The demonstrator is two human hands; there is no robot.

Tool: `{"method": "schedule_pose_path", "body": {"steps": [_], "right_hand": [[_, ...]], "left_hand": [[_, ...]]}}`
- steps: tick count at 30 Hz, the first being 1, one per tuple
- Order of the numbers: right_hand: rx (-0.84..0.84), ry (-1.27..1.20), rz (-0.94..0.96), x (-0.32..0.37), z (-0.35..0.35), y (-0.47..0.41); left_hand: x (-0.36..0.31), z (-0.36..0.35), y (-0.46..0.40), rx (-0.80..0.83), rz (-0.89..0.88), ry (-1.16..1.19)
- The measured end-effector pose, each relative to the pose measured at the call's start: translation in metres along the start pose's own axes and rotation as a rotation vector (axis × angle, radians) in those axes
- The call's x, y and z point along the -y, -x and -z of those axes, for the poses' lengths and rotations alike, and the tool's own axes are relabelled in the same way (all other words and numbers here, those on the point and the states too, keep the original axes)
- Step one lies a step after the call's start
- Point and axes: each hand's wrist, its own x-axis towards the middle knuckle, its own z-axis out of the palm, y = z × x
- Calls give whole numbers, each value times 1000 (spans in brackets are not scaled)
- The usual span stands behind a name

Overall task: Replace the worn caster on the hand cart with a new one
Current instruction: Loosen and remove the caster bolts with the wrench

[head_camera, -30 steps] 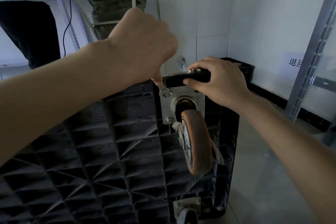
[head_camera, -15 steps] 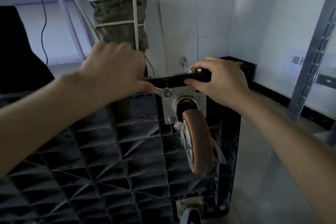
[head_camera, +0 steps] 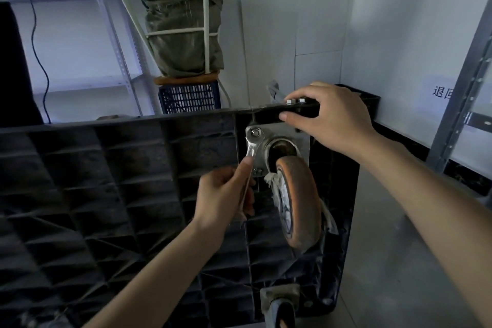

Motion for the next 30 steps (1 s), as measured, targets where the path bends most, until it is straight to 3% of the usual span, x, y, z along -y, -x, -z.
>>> {"method": "schedule_pose_path", "body": {"steps": [6, 10, 12, 17, 30], "right_hand": [[5, 2, -2, 1, 1, 1], [3, 2, -6, 1, 1, 1], [4, 2, 0, 1, 1, 1], [-6, -1, 8, 2, 1, 1], [-20, 22, 20, 6, 3, 3]], "left_hand": [[-7, 14, 6, -80, -177, -145], [-19, 27, 11, -48, -188, -219], [-27, 37, 7, -38, -243, -382], [-63, 68, -8, -179, -609, -1146], [-141, 57, -46, -22, -817, -1714]]}}
